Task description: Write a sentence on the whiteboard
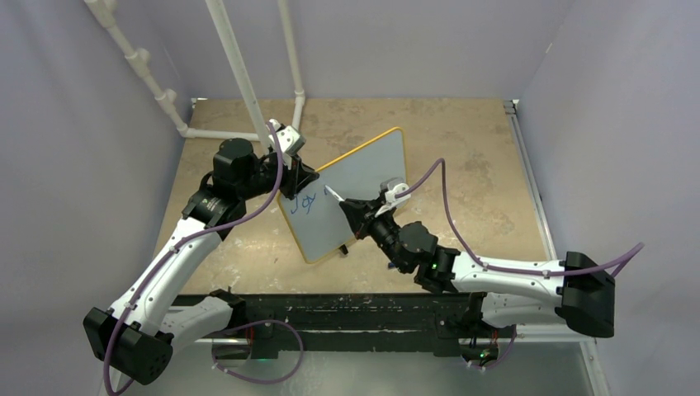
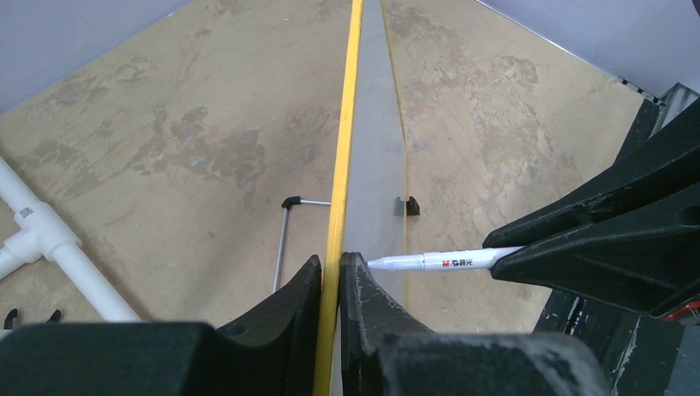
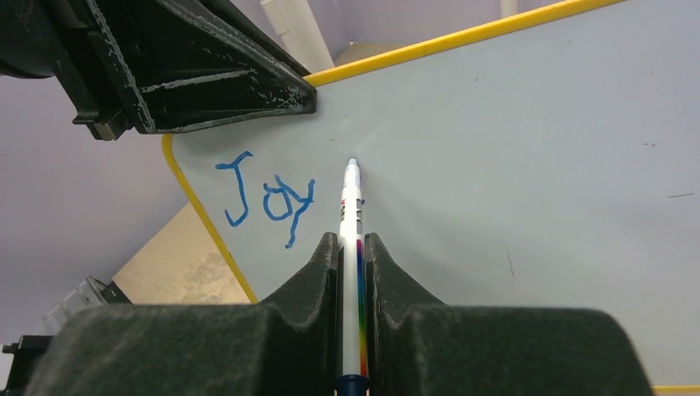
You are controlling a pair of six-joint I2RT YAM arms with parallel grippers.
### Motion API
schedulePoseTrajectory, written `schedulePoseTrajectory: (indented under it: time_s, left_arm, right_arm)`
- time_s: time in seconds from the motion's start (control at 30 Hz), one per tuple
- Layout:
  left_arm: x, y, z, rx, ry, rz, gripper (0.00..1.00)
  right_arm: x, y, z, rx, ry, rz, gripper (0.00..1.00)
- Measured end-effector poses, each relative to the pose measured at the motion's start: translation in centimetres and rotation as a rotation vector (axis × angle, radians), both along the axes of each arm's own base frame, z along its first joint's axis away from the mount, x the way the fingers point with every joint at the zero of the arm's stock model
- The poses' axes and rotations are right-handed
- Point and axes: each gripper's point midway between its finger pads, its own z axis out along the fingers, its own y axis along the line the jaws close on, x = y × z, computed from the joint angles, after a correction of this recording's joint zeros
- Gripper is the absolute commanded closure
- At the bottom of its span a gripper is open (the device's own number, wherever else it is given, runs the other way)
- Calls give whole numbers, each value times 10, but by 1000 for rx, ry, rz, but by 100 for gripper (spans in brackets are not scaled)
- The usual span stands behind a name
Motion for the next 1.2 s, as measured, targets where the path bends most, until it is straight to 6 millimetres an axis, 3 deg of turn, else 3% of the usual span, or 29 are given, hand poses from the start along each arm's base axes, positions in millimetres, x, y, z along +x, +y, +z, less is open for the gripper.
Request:
schedulePoseTrajectory:
  time_s: [0.53, 0.8, 1.2]
  left_arm:
    - [2, 0, -2, 6, -18, -4, 93]
    - [1, 0, -1, 5, -21, -6, 97]
    - [1, 0, -1, 6, -22, -6, 100]
  right_arm:
    - [1, 6, 1, 0, -6, -2, 100]
    - [-2, -3, 21, 55, -22, -5, 100]
    - [1, -3, -4, -3, 19, -23, 100]
